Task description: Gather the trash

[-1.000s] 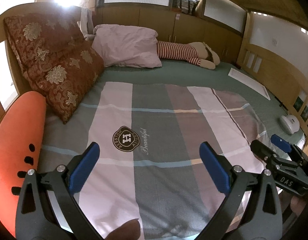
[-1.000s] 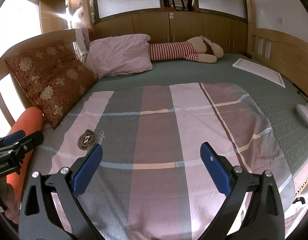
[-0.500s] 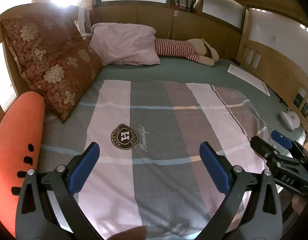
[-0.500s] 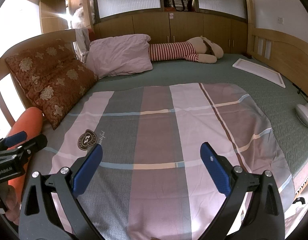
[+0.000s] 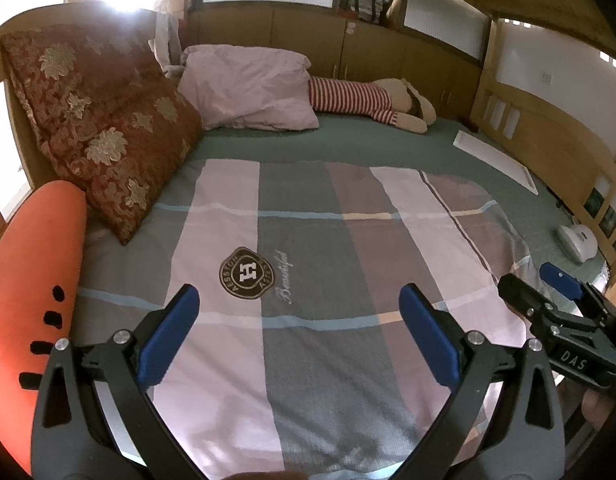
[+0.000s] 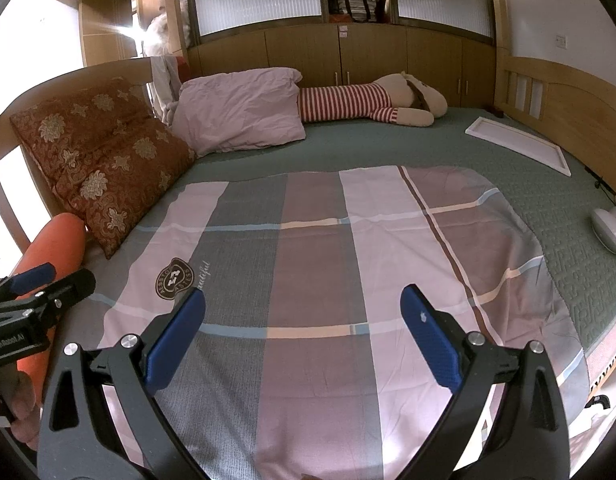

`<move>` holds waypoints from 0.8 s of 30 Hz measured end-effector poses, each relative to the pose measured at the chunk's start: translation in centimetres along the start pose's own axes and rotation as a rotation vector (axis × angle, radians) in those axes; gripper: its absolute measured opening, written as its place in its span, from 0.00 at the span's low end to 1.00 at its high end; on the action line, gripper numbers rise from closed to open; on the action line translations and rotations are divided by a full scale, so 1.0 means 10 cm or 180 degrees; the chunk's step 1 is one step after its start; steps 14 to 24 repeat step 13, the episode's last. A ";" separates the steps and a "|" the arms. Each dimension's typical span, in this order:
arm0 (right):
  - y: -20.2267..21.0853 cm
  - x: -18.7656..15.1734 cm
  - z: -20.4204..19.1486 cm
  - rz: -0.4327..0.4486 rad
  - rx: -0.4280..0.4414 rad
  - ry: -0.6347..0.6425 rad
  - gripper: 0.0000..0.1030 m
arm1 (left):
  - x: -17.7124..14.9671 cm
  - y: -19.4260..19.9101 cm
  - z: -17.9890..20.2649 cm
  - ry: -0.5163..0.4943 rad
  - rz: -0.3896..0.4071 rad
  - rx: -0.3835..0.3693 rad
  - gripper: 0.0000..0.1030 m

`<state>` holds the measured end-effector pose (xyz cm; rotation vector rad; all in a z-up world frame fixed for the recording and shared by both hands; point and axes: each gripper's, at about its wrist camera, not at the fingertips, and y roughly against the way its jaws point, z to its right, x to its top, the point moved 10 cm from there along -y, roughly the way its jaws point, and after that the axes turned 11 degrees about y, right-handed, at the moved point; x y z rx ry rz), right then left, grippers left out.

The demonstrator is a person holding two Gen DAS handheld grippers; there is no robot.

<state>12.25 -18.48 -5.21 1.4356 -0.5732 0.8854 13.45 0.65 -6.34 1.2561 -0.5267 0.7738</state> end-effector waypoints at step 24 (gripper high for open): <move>-0.02 -0.07 -0.01 -0.0033 -0.0003 0.0023 0.93 | -0.03 -0.06 0.01 -0.0063 -0.0053 0.0073 0.97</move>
